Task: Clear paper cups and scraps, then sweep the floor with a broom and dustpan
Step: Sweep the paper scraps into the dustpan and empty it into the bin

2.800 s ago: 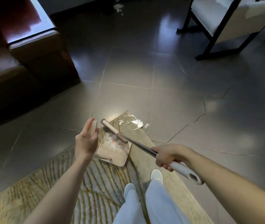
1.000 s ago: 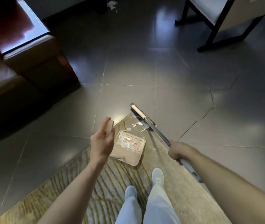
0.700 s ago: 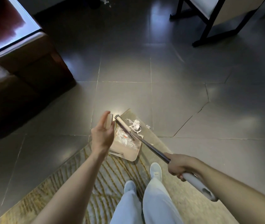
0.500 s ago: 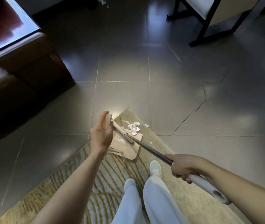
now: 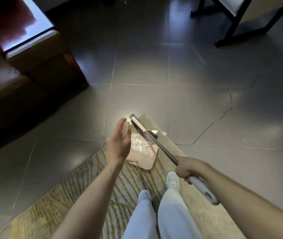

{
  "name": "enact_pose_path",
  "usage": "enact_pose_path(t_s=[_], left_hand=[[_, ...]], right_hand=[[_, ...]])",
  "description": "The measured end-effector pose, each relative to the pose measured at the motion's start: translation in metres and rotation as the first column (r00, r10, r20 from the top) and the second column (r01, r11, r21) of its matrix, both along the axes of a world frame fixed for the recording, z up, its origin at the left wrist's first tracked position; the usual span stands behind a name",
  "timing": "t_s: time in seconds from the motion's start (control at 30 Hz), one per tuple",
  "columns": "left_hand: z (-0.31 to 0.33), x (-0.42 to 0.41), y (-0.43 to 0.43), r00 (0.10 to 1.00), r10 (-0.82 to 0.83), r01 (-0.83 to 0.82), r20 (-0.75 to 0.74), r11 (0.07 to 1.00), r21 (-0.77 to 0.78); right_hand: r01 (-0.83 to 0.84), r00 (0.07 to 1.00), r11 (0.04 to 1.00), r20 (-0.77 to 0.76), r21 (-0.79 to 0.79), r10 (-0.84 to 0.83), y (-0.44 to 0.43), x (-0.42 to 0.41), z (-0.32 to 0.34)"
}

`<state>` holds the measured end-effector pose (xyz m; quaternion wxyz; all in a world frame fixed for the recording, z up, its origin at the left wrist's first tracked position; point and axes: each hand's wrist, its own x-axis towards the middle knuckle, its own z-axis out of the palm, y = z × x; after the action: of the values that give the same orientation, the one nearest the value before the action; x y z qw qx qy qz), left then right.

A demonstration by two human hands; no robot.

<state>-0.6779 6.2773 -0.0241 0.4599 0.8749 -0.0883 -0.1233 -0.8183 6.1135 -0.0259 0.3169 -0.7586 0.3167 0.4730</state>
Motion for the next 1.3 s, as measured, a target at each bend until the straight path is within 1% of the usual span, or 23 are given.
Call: enact_pose_path(t_s=[0.03, 0.07, 0.13, 0.17, 0.3, 0.4, 0.6, 0.73, 0.87, 0.97, 1.07, 1.17, 1.23, 1.3], left_hand=[[0.001, 0.0, 0.0, 1.0, -0.003, 0.003, -0.007, 1.0, 0.0], [0.002, -0.001, -0.001, 1.0, -0.006, 0.006, -0.019, 1.0, -0.005], [0.004, -0.003, 0.0, 1.0, -0.015, 0.015, -0.023, 1.0, -0.009], [0.005, -0.004, 0.001, 1.0, -0.023, 0.023, -0.012, 1.0, -0.003], [0.007, -0.009, 0.009, 0.999, -0.045, 0.045, 0.007, 0.999, 0.009], [0.004, -0.011, 0.02, 0.999, -0.037, 0.036, 0.016, 0.999, 0.015], [0.004, -0.023, 0.04, 0.999, -0.03, 0.03, -0.02, 0.999, -0.011], [0.008, -0.035, 0.052, 0.998, -0.056, 0.055, -0.029, 0.997, -0.048], [0.013, -0.044, 0.056, 0.993, -0.121, 0.121, -0.001, 0.992, -0.03], [0.014, -0.053, 0.058, 0.98, -0.2, 0.2, 0.008, 0.98, -0.008], [0.011, -0.061, 0.06, 0.957, -0.289, 0.289, -0.014, 0.957, -0.003], [0.004, -0.072, 0.059, 0.922, -0.386, 0.384, 0.016, 0.92, 0.075], [0.0, -0.081, 0.052, 0.911, -0.409, 0.406, 0.041, 0.911, 0.076], [-0.003, -0.087, 0.04, 0.917, -0.396, 0.392, 0.057, 0.918, 0.067]], right_hand=[[-0.015, 1.0, 0.999, -0.012, 0.034, 0.016, 0.008, -0.006, -0.002], [0.003, 0.999, 0.997, -0.032, 0.078, -0.001, 0.014, -0.013, -0.001], [0.096, 0.994, 0.982, -0.071, 0.161, -0.085, 0.019, -0.028, 0.004], [0.13, 0.99, 0.976, -0.071, 0.173, -0.119, 0.018, -0.034, 0.009], [0.223, 0.974, 0.96, -0.071, 0.171, -0.214, 0.011, -0.049, 0.028], [0.262, 0.965, 0.954, -0.056, 0.148, -0.257, 0.007, -0.053, 0.041], [0.366, 0.931, 0.924, -0.047, 0.11, -0.363, -0.002, -0.067, 0.056], [0.4, 0.917, 0.914, -0.039, 0.072, -0.398, -0.004, -0.079, 0.058], [0.412, 0.911, 0.91, -0.023, 0.044, -0.412, -0.005, -0.092, 0.057], [0.421, 0.907, 0.907, -0.013, 0.03, -0.421, -0.007, -0.105, 0.056], [0.422, 0.907, 0.906, -0.011, 0.021, -0.422, -0.012, -0.121, 0.053], [0.413, 0.911, 0.91, -0.02, 0.017, -0.413, -0.019, -0.135, 0.046], [0.409, 0.912, 0.912, -0.03, 0.028, -0.408, -0.019, -0.14, 0.035], [0.391, 0.92, 0.919, -0.041, 0.044, -0.389, -0.014, -0.142, 0.021]])
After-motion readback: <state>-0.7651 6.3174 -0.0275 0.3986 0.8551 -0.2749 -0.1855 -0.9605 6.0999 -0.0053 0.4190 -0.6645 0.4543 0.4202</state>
